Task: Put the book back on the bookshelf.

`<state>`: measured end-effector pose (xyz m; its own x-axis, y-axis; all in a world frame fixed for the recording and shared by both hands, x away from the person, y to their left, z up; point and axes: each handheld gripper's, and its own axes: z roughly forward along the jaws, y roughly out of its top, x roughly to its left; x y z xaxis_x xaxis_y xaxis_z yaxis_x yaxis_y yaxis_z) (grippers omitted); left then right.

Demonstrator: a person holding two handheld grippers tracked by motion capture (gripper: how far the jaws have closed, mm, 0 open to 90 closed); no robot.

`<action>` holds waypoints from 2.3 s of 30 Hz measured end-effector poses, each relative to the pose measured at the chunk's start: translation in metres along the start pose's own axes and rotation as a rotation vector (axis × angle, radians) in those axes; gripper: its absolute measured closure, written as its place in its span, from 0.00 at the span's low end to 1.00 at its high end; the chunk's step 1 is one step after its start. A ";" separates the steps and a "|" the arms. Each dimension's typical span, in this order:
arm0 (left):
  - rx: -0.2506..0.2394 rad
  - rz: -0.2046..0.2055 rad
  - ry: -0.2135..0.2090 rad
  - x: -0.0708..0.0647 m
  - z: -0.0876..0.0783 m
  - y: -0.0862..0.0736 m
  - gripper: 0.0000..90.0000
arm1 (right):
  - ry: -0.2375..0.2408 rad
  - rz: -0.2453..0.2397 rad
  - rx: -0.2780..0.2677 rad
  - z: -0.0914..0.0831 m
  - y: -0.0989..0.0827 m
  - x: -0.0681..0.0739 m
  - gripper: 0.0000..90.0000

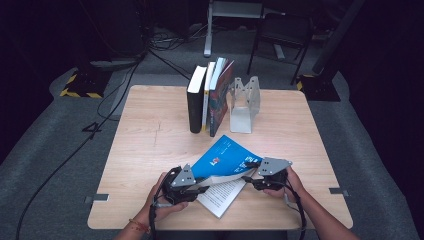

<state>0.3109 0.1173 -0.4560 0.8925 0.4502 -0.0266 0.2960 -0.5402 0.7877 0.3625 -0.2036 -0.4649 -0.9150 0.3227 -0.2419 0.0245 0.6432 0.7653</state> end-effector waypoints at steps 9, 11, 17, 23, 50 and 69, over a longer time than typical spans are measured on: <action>0.064 0.054 0.108 -0.016 0.018 0.014 0.50 | 0.010 -0.042 0.017 0.006 0.017 0.003 0.64; 0.059 0.057 0.139 -0.015 0.019 0.014 0.60 | 0.012 -0.042 0.019 0.008 0.019 0.004 0.64; 0.009 0.015 0.086 -0.001 0.010 0.004 0.76 | 0.012 -0.004 0.013 0.010 0.017 -0.002 0.51; -0.021 -0.019 0.044 0.007 0.005 -0.003 0.75 | -0.020 0.089 -0.001 0.004 -0.007 -0.015 0.49; -0.001 -0.004 0.070 0.010 -0.017 -0.012 0.77 | -0.029 0.070 0.007 0.012 0.002 -0.017 0.55; 0.087 -0.040 0.164 0.003 -0.023 -0.023 0.62 | -0.038 -0.011 -0.050 0.017 0.023 -0.020 0.62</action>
<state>0.2989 0.1471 -0.4603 0.8141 0.5786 0.0489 0.3652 -0.5757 0.7316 0.3877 -0.1835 -0.4525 -0.8990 0.3428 -0.2725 -0.0066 0.6115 0.7912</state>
